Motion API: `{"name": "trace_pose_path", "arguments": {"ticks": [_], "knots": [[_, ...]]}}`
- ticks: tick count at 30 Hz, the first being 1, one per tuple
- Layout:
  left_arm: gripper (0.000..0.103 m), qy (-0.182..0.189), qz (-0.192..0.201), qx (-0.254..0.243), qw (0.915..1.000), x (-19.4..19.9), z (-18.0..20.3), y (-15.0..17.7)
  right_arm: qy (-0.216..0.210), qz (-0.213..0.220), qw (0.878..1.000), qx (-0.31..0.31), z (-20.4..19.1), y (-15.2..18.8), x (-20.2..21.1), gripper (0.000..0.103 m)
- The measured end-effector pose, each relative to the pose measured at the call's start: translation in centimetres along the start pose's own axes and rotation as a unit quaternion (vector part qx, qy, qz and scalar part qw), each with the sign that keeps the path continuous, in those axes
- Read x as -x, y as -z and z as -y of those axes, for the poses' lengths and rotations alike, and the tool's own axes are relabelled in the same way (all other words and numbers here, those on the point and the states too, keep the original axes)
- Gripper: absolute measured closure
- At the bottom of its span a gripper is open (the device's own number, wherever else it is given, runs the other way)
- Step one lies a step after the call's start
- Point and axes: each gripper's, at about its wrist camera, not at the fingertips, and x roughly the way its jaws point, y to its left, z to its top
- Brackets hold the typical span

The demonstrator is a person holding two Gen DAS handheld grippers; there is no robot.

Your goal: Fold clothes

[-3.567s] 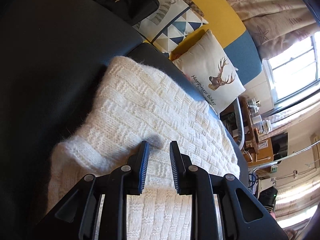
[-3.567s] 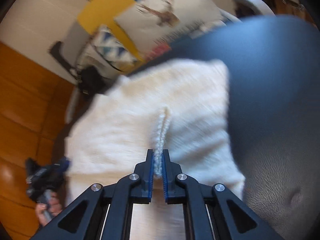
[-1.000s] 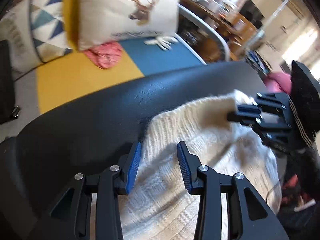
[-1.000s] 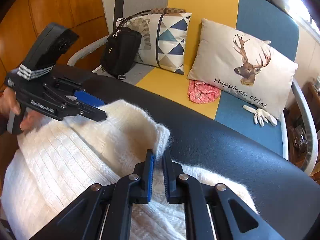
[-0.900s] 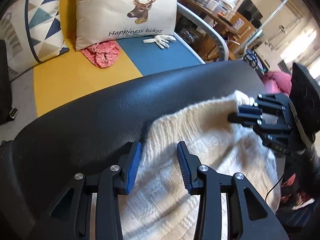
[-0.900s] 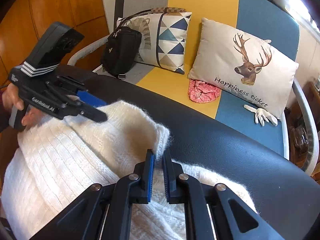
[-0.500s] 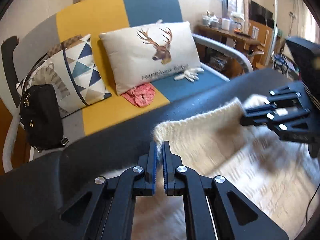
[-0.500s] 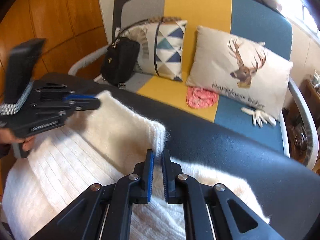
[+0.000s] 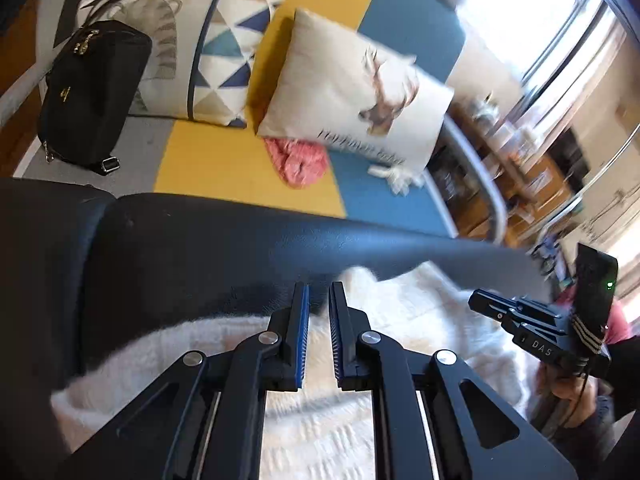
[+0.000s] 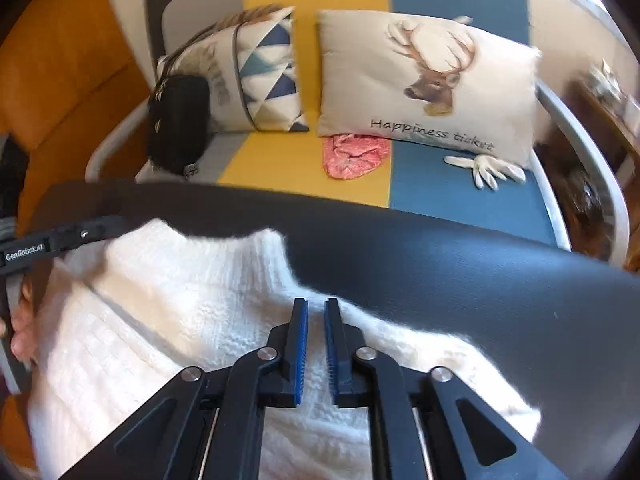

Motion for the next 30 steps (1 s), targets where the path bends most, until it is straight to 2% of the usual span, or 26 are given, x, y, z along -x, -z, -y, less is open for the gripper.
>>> {"name": "trace_pose_path", "arguments": {"ticks": [2, 5, 6, 7, 9, 10, 12, 14, 16, 19, 21, 22, 23, 25, 27, 30], "knots": [[0.092, 0.031, -0.022, -0.022, 0.9990, 0.4, 0.7, 0.8, -0.029, 0.011, 1.000, -0.001, -0.3, 0.1, 1.2, 0.093], [0.092, 0.001, -0.080, -0.052, 0.9954, -2.2, 1.8, 1.7, -0.088, -0.013, 0.996, 0.009, -1.8, 0.1, 0.5, 0.093], [0.092, -0.017, -0.088, -0.047, 0.9949, -3.2, 1.7, 1.8, -0.090, -0.030, 0.995, 0.018, -2.5, 0.1, -0.5, 0.092], [0.092, -0.033, -0.095, -0.041, 0.9941, -4.1, 1.5, 1.8, -0.075, -0.047, 0.996, 0.024, -2.9, 0.1, -1.6, 0.092], [0.092, -0.025, -0.078, 0.015, 0.9965, -4.2, 0.5, 1.3, -0.009, -0.076, 0.997, 0.027, -2.9, 0.2, -4.0, 0.093], [0.092, -0.021, -0.076, 0.042, 0.9960, -3.9, -0.1, 1.2, 0.001, -0.077, 0.997, 0.017, -2.5, 0.2, -4.3, 0.095], [0.092, -0.004, -0.067, 0.065, 0.9956, -3.1, -0.4, 1.5, -0.016, -0.065, 0.998, -0.016, -1.7, 0.1, -3.7, 0.093], [0.092, 0.005, -0.041, 0.048, 0.9980, -1.5, -0.1, 1.9, -0.023, -0.039, 0.999, -0.011, -1.6, 0.1, -2.2, 0.091], [0.090, 0.033, -0.045, 0.045, 0.9975, -1.1, 0.0, 2.0, -0.022, -0.029, 0.999, -0.006, -1.4, 0.1, -1.0, 0.092], [0.087, -0.029, -0.073, 0.033, 0.9964, -2.8, 0.1, 2.1, 0.014, -0.037, 0.998, -0.054, 1.3, 0.8, -0.5, 0.091], [0.090, -0.015, -0.074, 0.068, 0.9948, -3.1, -0.9, 1.7, 0.050, -0.061, 0.994, -0.080, 3.2, 1.5, -1.4, 0.091], [0.090, -0.009, -0.075, 0.087, 0.9934, -3.2, -1.4, 1.5, 0.046, -0.060, 0.993, -0.096, 4.0, 1.7, -1.3, 0.094], [0.090, 0.000, -0.071, 0.110, 0.9914, -2.6, -1.8, 1.7, 0.034, -0.051, 0.991, -0.116, 4.8, 1.9, -0.6, 0.093], [0.089, -0.003, -0.040, 0.100, 0.9942, -0.2, -1.8, 2.2, 0.040, -0.031, 0.991, -0.125, 5.3, 2.1, 1.4, 0.088], [0.087, -0.009, -0.017, 0.097, 0.9951, 1.9, -2.2, 3.4, 0.026, -0.017, 0.992, -0.126, 5.5, 2.5, 3.1, 0.088], [0.086, -0.045, -0.001, 0.111, 0.9928, 4.1, -4.1, 5.2, 0.034, -0.012, 0.992, -0.122, 5.7, 3.0, 3.8, 0.081]]}}
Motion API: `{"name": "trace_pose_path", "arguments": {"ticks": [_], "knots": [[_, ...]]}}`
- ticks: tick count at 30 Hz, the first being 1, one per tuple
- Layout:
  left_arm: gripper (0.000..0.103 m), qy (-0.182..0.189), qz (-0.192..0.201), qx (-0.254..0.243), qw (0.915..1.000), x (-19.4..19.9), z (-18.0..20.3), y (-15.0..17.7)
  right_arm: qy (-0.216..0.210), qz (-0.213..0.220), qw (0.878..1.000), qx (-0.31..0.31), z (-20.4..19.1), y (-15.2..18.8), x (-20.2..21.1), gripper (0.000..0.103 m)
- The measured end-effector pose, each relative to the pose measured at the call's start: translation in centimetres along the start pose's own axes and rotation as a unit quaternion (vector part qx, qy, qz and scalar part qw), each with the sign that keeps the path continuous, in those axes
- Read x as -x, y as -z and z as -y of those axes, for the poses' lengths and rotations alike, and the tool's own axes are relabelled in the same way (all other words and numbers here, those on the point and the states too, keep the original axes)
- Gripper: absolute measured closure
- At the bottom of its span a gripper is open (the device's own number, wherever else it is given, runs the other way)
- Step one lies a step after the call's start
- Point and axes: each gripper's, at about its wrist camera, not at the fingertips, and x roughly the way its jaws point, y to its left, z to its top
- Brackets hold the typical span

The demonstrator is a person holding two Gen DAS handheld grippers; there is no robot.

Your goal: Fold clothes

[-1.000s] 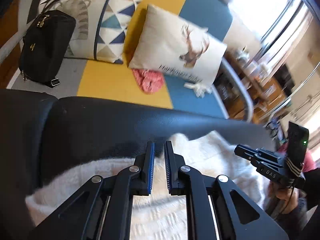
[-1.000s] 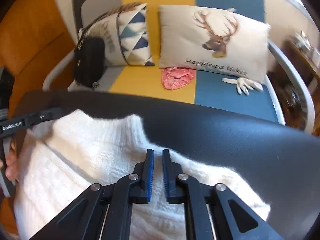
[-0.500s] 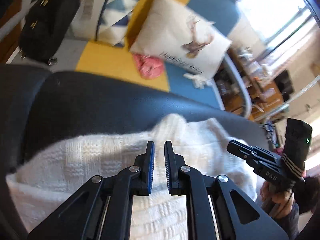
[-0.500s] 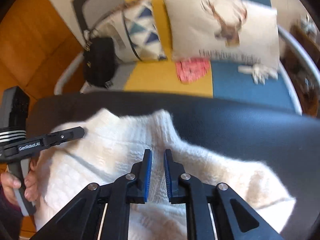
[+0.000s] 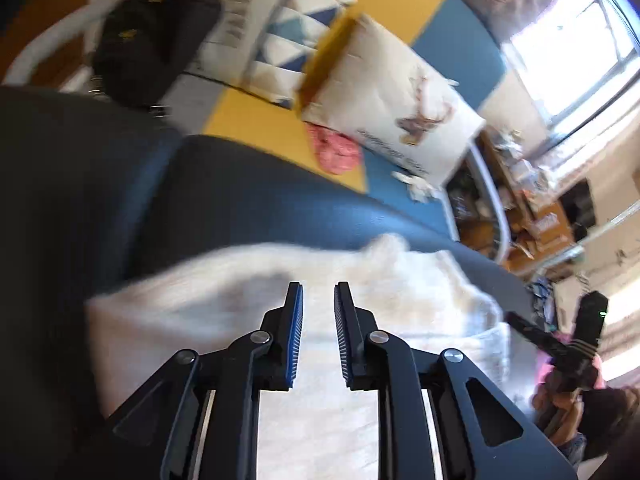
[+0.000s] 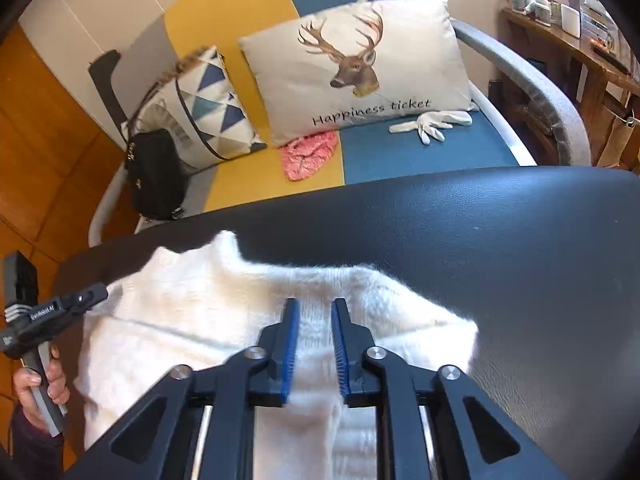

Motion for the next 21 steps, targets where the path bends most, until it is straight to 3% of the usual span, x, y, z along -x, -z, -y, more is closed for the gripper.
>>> {"name": "trace_pose_path", "arguments": {"ticks": [1, 3, 5, 7, 9, 12, 14, 15, 16, 18, 21], "knots": [[0.084, -0.021, 0.010, 0.001, 0.9997, 0.3, -0.8, 0.1, 0.005, 0.002, 1.000, 0.002, 0.1, 0.2, 0.1, 0.081], [0.083, -0.071, -0.012, 0.009, 0.9973, -0.7, -2.7, -0.1, 0.034, -0.029, 0.999, 0.007, 0.5, 0.2, -1.4, 0.081], [0.084, -0.053, -0.016, 0.035, 0.9978, -0.5, -3.4, -0.2, 0.058, -0.052, 0.997, 0.012, 0.5, 0.2, -2.6, 0.081], [0.083, -0.025, 0.002, 0.049, 0.9985, 1.3, -3.4, 0.0, 0.056, -0.028, 0.998, 0.018, -0.2, 0.3, -1.0, 0.081], [0.083, 0.002, 0.026, 0.030, 0.9992, 3.6, -2.7, 1.1, 0.028, 0.005, 0.999, 0.036, -1.6, 1.2, 1.7, 0.080], [0.083, 0.026, 0.034, 0.001, 0.9991, 6.5, -1.8, 4.0, -0.036, 0.043, 0.995, 0.076, -4.2, 3.9, 5.6, 0.069], [0.080, 0.023, 0.020, -0.011, 0.9995, 6.6, -1.6, 6.3, -0.066, 0.037, 0.993, 0.095, -5.4, 6.6, 6.5, 0.058], [0.080, -0.003, 0.012, -0.015, 0.9998, 6.0, -1.9, 7.0, -0.074, 0.028, 0.992, 0.099, -5.8, 7.9, 6.4, 0.055], [0.080, -0.027, 0.003, -0.019, 0.9994, 5.4, -2.2, 7.6, -0.070, 0.017, 0.992, 0.101, -6.2, 9.1, 5.9, 0.052], [0.080, -0.042, -0.021, -0.006, 0.9989, 3.6, -3.3, 8.5, -0.019, -0.009, 0.995, 0.102, -6.3, 10.9, 4.0, 0.052], [0.080, -0.012, -0.001, 0.029, 0.9995, 6.1, -4.0, 8.8, 0.058, -0.045, 0.991, 0.116, -6.4, 12.8, 2.2, 0.053]]}}
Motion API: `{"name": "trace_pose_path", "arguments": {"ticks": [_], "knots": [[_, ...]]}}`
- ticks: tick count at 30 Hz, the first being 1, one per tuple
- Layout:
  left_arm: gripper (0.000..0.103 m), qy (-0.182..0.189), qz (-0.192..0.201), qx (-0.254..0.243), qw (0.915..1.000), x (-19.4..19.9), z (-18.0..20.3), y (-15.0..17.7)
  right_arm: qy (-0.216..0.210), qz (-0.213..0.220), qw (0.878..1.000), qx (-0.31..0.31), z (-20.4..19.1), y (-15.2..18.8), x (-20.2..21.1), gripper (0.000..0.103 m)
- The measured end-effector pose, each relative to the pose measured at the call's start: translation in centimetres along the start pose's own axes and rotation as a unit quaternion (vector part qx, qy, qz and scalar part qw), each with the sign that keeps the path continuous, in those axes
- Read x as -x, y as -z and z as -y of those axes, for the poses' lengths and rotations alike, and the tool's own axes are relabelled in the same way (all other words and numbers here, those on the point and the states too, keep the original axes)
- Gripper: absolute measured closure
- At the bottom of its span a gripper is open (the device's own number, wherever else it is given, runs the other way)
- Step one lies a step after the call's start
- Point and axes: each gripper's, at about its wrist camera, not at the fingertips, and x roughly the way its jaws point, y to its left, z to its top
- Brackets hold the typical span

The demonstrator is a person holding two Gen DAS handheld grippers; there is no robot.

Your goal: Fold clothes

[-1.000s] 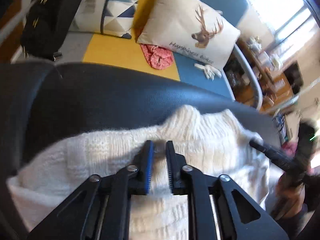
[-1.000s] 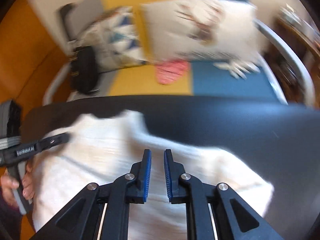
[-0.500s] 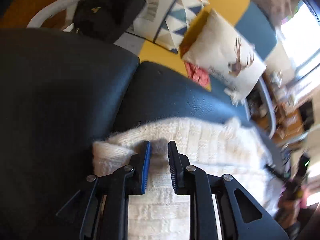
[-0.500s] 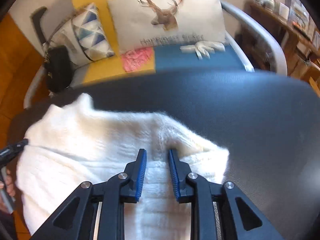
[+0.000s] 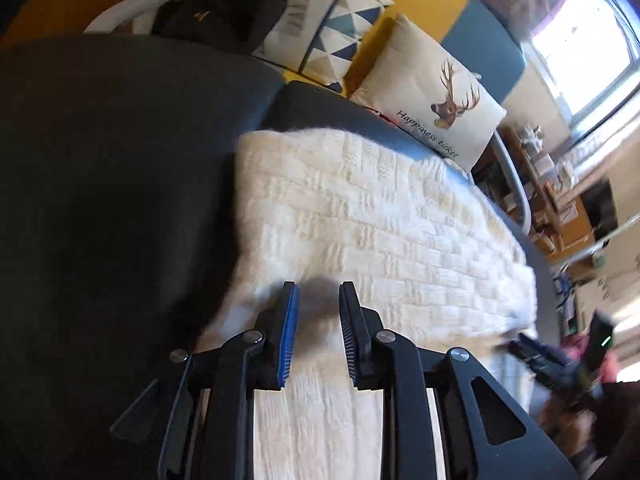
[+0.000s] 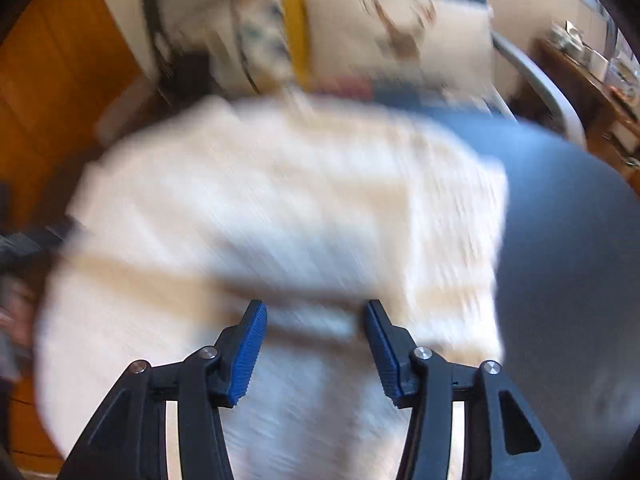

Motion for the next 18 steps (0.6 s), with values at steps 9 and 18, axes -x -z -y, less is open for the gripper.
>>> {"name": "trace_pose_path", "arguments": {"ticks": [9, 18], "knots": [[0.079, 0.070, -0.001, -0.012, 0.9974, 6.1, -0.3, 6.9, -0.137, -0.001, 0.991, -0.006, -3.4, 7.2, 3.1, 0.048], [0.081, 0.035, 0.007, 0.031, 0.9989, 7.8, -2.8, 11.3, -0.099, 0.040, 0.993, 0.040, -5.6, 10.2, 2.4, 0.036]]}}
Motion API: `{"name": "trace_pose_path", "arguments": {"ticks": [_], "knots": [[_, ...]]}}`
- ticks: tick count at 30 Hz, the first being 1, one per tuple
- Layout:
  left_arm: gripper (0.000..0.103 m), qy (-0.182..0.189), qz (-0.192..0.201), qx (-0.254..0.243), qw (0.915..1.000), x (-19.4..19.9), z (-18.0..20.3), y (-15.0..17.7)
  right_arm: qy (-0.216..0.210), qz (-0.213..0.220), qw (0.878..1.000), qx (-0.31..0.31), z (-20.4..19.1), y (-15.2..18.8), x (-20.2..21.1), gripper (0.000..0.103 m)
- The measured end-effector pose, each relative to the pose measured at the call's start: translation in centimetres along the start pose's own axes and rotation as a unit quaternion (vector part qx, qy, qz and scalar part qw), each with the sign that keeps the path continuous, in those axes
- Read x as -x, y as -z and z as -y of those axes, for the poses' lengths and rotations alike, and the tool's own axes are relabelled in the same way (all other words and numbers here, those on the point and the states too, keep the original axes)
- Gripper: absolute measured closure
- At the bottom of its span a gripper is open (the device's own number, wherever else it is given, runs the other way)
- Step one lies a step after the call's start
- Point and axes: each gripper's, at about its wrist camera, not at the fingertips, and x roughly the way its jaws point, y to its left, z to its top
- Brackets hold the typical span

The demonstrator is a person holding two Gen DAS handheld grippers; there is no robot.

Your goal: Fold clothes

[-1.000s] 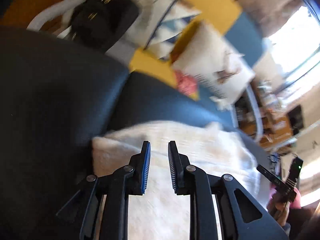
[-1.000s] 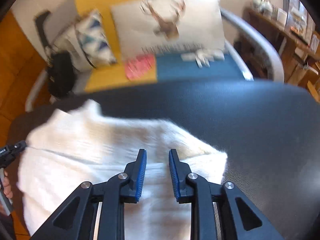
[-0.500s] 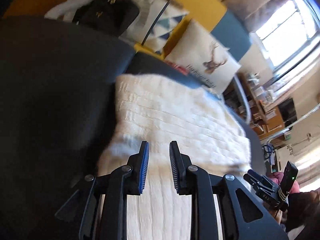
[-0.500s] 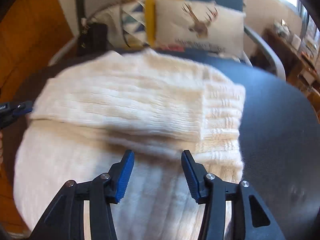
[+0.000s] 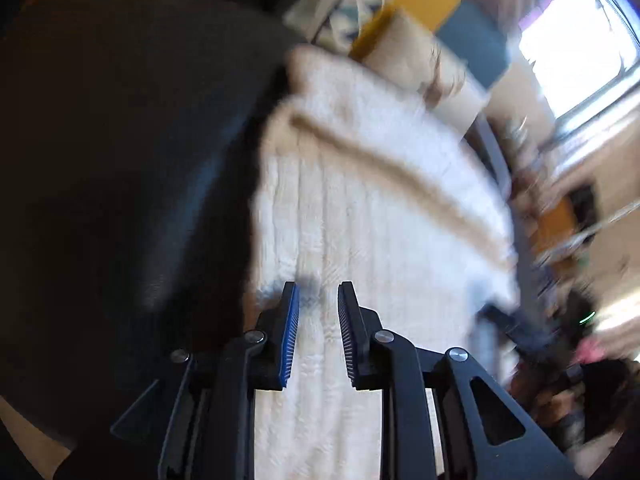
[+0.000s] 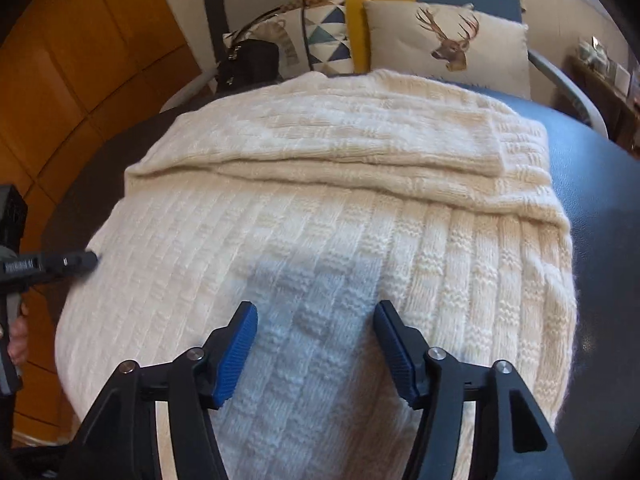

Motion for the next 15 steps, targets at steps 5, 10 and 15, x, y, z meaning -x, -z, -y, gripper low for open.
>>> {"name": "trace_pose_path", "arguments": {"ticks": [5, 10, 15], "knots": [[0.080, -0.049, 0.018, -0.019, 0.9985, 2.5, -0.8, 0.5, -0.048, -0.023, 0.999, -0.013, 0.0, 0.2, 2.2, 0.037], [0.080, -0.088, -0.021, -0.043, 0.9950, 1.4, -1.6, 3.0, -0.052, -0.058, 0.997, 0.013, -1.8, 1.8, 2.9, 0.037], [0.080, -0.074, -0.023, -0.052, 0.9956, 0.5, -1.2, 4.0, -0.049, -0.052, 0.997, 0.000, -2.0, 3.7, 2.4, 0.037]]}}
